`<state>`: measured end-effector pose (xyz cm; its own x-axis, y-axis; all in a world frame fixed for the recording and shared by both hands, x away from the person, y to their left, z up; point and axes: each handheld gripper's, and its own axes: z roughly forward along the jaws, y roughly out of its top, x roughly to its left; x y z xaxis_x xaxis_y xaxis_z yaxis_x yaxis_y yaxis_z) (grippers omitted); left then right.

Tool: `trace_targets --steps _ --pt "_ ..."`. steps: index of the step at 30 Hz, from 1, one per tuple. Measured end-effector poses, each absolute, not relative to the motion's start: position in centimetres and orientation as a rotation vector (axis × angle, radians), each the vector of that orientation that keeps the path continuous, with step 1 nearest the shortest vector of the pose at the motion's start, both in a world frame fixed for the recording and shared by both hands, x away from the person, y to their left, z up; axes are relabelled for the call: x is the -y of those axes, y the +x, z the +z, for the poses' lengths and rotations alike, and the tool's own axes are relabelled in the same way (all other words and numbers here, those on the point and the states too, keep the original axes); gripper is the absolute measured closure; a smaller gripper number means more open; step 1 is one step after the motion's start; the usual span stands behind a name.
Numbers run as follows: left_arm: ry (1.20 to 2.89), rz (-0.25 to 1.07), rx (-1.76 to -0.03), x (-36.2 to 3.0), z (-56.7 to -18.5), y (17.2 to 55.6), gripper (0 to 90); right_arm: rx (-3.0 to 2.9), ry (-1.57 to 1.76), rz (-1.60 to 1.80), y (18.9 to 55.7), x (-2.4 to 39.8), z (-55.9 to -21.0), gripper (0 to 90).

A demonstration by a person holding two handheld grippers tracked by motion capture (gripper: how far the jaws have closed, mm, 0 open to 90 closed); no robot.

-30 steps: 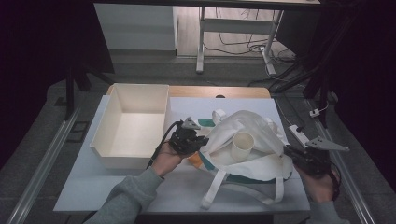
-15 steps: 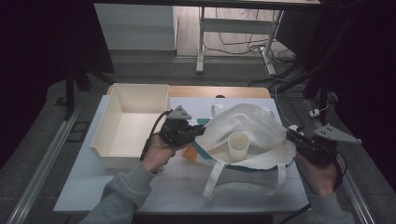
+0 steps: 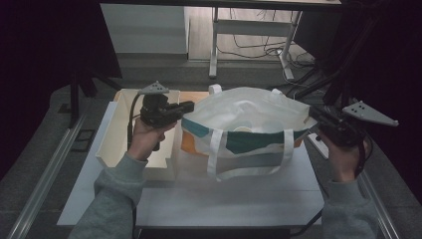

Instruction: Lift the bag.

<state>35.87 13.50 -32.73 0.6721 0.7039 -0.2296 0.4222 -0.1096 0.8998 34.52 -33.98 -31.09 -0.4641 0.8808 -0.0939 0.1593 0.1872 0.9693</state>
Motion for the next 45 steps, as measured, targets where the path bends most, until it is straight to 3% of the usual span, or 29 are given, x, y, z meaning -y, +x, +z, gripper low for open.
trace_targets --steps 5,18,27,31,36,40,45 --pt "1.721 0.335 -0.934 -14.2 -32.4 36.3 84.2 -1.741 0.937 1.332 34.8 32.9 -29.6 83.0" --pt "1.927 0.282 -0.996 -11.9 -36.9 39.1 83.7 -1.896 1.107 1.198 39.2 32.2 -36.9 83.2" --pt "1.945 0.274 -1.01 -12.0 -37.3 39.2 80.6 -1.932 1.115 1.202 39.5 32.4 -38.2 82.3" --pt "1.942 0.282 -1.003 -12.2 -37.4 38.9 64.8 -1.948 1.1 1.22 39.5 32.1 -38.1 76.9" --pt "1.913 0.327 -0.941 -12.8 -37.1 37.9 38.7 -1.923 1.084 1.238 39.2 31.8 -37.9 46.0" --pt "1.896 0.346 -0.89 -13.8 -36.4 36.4 32.4 -1.936 1.04 1.276 38.1 32.1 -37.1 38.6" --pt "1.887 0.352 -0.846 -14.9 -36.5 34.1 30.3 -1.966 1.002 1.316 36.1 32.7 -36.8 36.9"
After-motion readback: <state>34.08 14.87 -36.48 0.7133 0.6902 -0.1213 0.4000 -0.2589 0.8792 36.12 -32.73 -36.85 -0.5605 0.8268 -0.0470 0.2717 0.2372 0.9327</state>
